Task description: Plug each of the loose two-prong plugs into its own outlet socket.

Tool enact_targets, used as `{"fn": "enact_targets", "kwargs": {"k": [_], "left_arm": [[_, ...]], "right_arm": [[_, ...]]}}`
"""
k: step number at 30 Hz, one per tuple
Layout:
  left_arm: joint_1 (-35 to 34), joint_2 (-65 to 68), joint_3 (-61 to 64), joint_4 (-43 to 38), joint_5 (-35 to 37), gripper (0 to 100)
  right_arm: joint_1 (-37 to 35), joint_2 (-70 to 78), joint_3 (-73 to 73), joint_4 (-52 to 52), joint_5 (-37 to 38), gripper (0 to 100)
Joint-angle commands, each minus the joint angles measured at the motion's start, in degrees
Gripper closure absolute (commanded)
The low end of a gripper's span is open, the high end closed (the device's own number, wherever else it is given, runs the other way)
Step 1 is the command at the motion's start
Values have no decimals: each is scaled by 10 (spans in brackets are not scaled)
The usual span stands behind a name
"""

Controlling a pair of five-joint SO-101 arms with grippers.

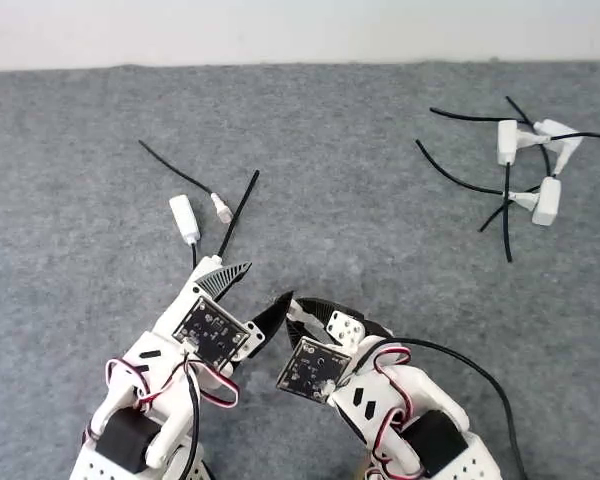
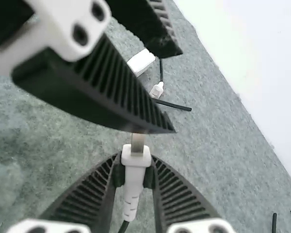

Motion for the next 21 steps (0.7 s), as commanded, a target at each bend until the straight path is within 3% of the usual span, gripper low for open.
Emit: {"fn": "enact_targets", "kwargs": {"k": [1, 15, 21], "left_arm": [[-3, 7, 9, -19, -9, 783], [-2, 8, 35, -47, -4, 783], [-3, 8, 37, -47, -4, 783]], "right_arm": [[-5, -14, -49, 0, 2, 991], [-8, -4, -50, -74, -53, 991], [-33, 111, -139, -77, -53, 991]]}}
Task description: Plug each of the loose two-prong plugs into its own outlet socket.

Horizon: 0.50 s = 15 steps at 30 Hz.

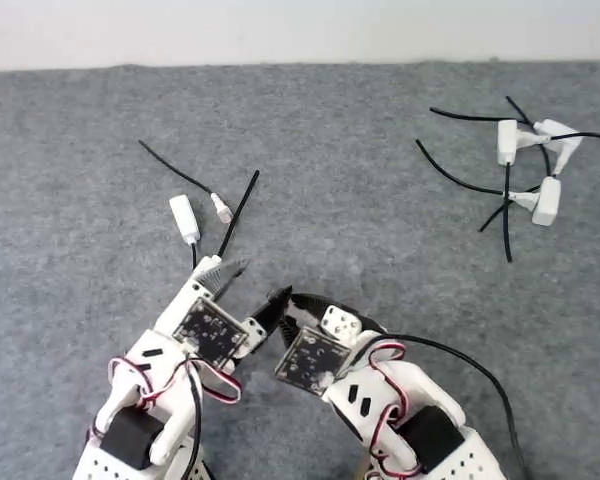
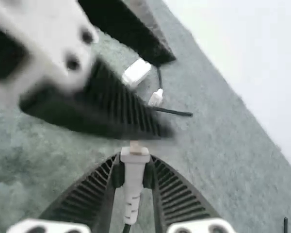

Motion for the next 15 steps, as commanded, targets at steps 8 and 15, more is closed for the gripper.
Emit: {"fn": "enact_targets", "kwargs": {"k": [8, 15], "left_arm": [[-39, 9, 17, -6, -5, 783], [-43, 9, 22, -7, -5, 783]], "right_arm": [[-22, 235, -236, -25, -9, 991], [-22, 209, -248, -18, -10, 991]]}}
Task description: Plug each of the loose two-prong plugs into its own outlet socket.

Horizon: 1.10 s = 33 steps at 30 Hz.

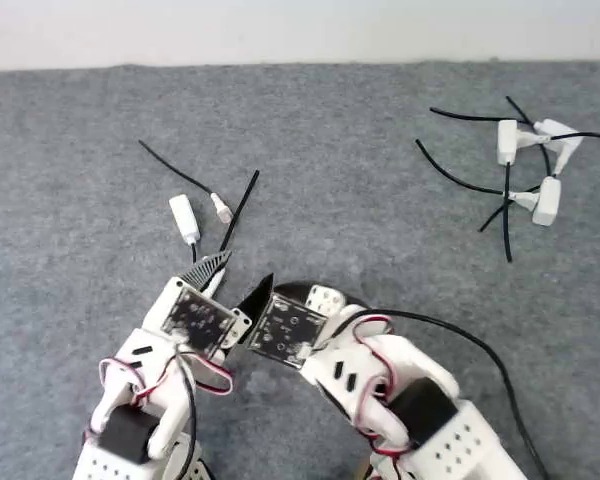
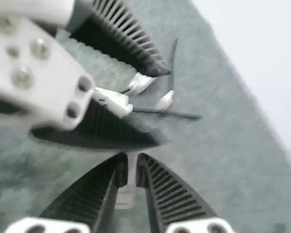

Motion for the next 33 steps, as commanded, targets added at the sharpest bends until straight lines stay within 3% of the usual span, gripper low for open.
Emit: {"fn": "enact_targets", "kwargs": {"k": [1, 14, 19, 22, 29, 33], "left_arm": [[-2, 10, 15, -10, -5, 783], [-11, 10, 25, -20, -5, 783], [-117, 11, 14, -48, 37, 783], [-146, 44, -7, -52, 56, 783], [-335, 290, -137, -103, 165, 783], [-358, 435, -194, -129, 179, 781]], "right_arm": [[-4, -30, -74, -7, -10, 991], [0, -42, -47, 30, -15, 991], [0, 15, -10, 22, -76, 991], [-2, 95, -20, -3, -78, 990], [-61, 339, -69, -31, -80, 937], [-90, 465, -119, -32, -79, 847]]}}
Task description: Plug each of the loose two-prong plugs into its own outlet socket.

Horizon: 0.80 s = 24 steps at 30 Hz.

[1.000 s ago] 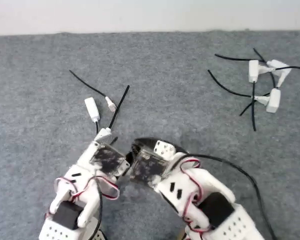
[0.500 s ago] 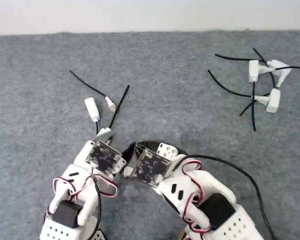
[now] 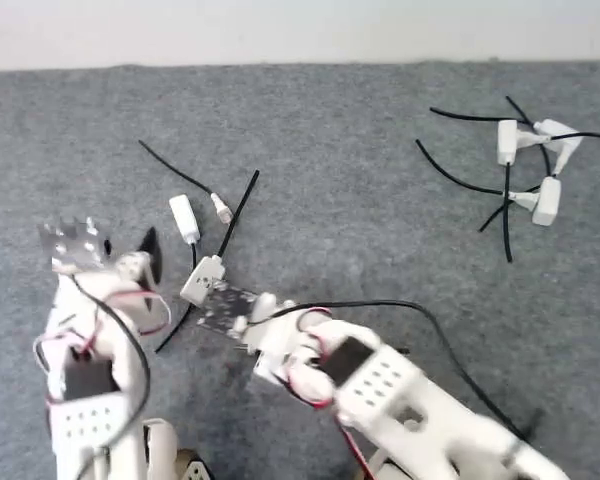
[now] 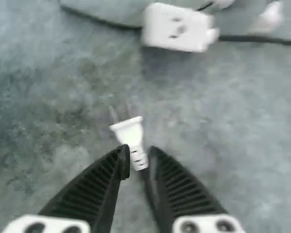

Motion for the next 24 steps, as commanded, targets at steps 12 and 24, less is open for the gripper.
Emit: {"fn": "enact_targets", "kwargs": {"k": [12, 24], "left_arm": [[-27, 213, -116, -40, 21, 781], [-25, 213, -116, -38, 19, 781]], "right_arm": [[-27, 296, -144, -10, -2, 819], [21, 302, -164, -8, -1, 834]]}}
